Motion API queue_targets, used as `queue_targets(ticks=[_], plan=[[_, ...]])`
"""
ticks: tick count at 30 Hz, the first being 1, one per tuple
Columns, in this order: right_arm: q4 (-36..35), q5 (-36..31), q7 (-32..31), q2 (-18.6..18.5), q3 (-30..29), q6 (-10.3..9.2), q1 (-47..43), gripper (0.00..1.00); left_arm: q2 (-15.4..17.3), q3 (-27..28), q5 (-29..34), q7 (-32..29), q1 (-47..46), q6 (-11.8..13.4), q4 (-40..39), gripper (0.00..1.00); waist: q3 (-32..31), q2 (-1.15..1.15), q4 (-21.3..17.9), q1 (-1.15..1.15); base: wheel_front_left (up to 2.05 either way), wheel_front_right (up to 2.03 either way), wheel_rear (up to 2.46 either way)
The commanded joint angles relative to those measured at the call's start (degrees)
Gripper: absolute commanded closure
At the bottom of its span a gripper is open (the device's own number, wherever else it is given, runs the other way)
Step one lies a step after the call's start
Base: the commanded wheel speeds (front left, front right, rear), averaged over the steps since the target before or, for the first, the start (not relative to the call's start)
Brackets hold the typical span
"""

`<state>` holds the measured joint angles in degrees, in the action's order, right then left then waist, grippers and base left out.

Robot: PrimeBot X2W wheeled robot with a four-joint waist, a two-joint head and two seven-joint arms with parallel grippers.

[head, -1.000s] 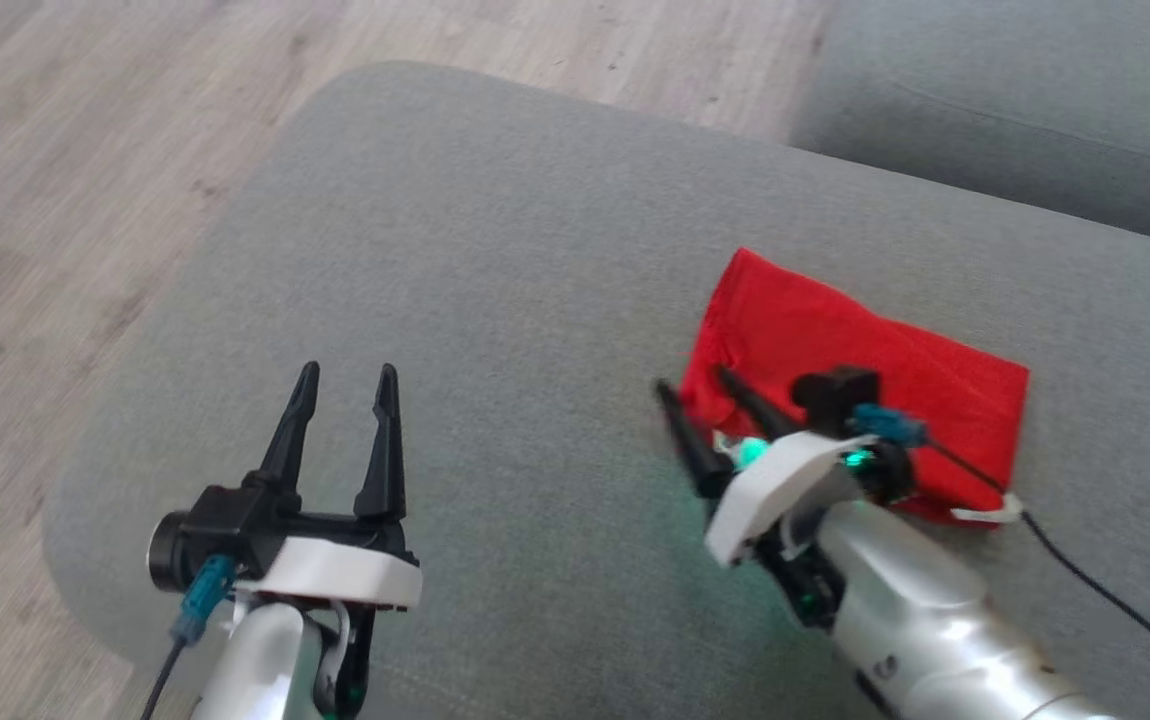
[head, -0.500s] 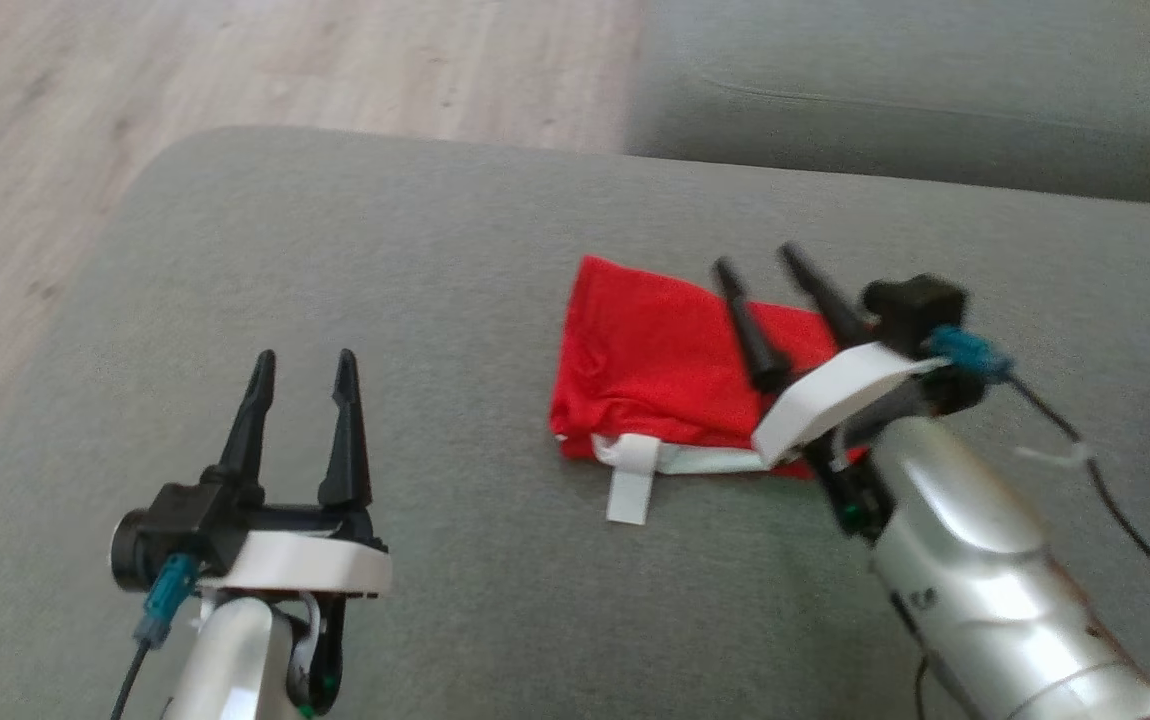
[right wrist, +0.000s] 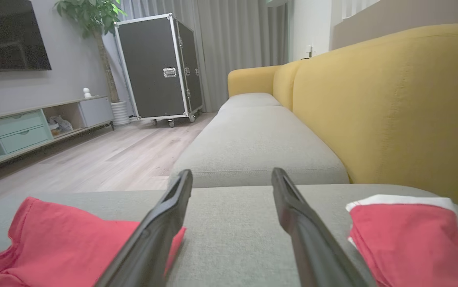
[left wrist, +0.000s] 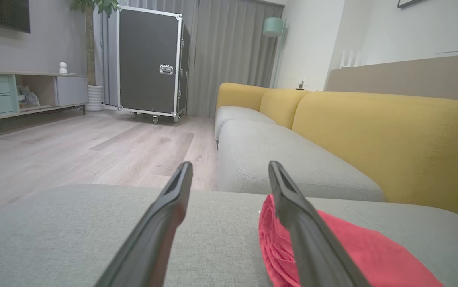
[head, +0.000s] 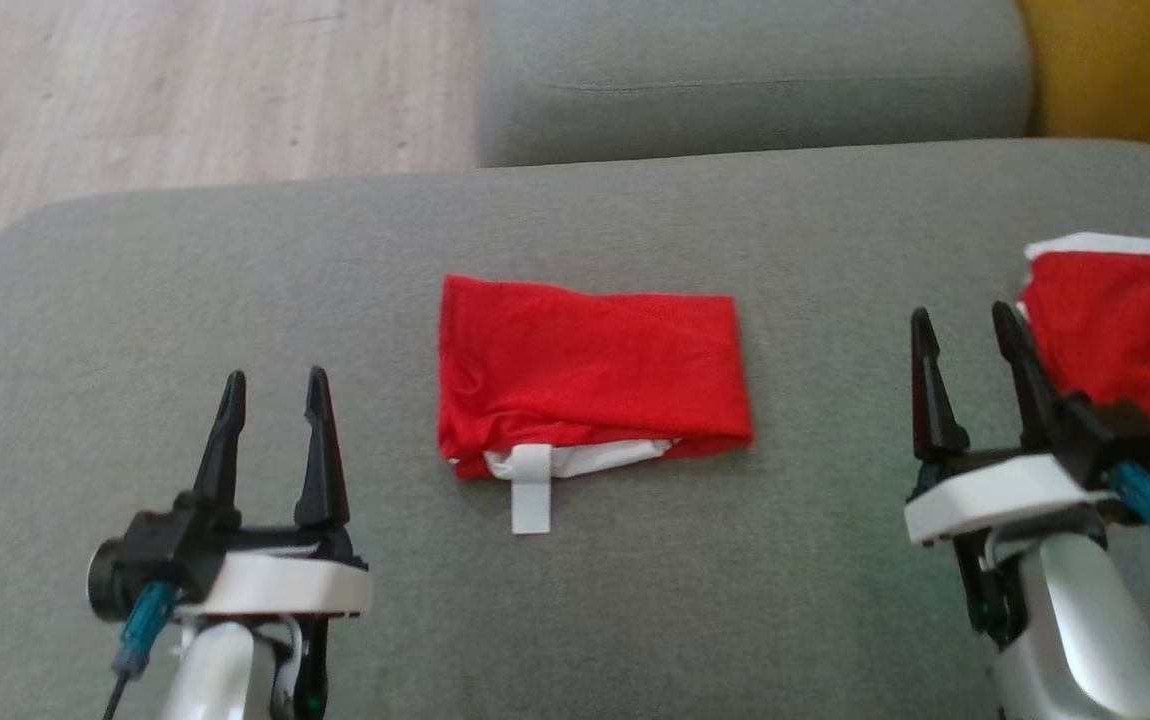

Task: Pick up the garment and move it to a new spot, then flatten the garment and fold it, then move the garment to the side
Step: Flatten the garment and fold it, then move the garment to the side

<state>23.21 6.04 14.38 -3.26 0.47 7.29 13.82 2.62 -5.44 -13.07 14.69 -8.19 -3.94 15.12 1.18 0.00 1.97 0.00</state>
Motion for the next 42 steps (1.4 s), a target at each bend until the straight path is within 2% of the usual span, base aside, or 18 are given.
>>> queue_targets(ticks=[1, 9, 18, 27, 31, 33, 37, 42], plan=[[-2.6, 0.3, 0.6, 0.4, 1.0, 0.2, 0.8, 0.0, 0.3, 2.1, -0.3, 0.3, -1.1, 0.5, -2.2, 0.0, -0.2, 0.0, -1.5, 0.0, 0.0, 0.0, 0.0], [-4.5, 1.0, 0.6, 0.4, 1.0, 0.2, -1.8, 0.0, 0.3, 2.7, -0.6, 0.3, 0.6, 0.7, -2.7, 0.0, -0.1, 0.0, -3.3, 0.0, 0.0, 0.0, 0.0], [-2.5, -0.3, 0.6, 0.4, 1.2, 0.2, -0.1, 0.0, 0.3, 0.2, -0.8, 0.3, -1.2, 0.4, -2.5, 0.0, 2.2, 0.0, -0.6, 0.0, 0.0, 0.0, 0.0], [9.7, 0.5, -1.9, 0.4, 4.8, 0.2, 7.9, 0.0, 0.3, -2.0, -1.0, 0.3, -3.7, 0.3, -1.9, 0.0, 5.1, 0.0, 4.1, 0.0, 0.0, 0.0, 0.0], [15.0, 3.0, -4.6, 0.4, 6.2, 0.2, 11.2, 0.0, 0.3, -3.0, -1.2, 0.3, -4.6, 0.3, -1.6, 0.0, 6.0, 0.0, 5.6, 0.0, 0.0, 0.0, 0.0], [18.6, 6.9, -6.4, 0.4, 6.8, 0.2, 13.3, 0.0, 0.3, -3.7, -1.4, 0.3, -5.0, 0.4, -1.3, 0.0, 6.5, 0.0, 6.7, 0.0, 0.0, 0.0, 0.0], [25.3, 10.7, -8.5, 0.4, 9.1, 0.2, 17.2, 0.0, 0.3, -4.8, -1.9, 0.3, -5.8, 0.7, -0.8, 0.0, 7.2, 0.0, 8.6, 0.0, 0.0, 0.0, 0.0], [33.5, 12.4, -9.8, 0.4, 11.1, 0.2, 20.6, 0.0, 0.3, -5.8, -2.4, 0.3, -6.4, 1.1, -0.6, 0.0, 7.9, 0.0, 10.6, 0.0, 0.0, 0.0, 0.0]])
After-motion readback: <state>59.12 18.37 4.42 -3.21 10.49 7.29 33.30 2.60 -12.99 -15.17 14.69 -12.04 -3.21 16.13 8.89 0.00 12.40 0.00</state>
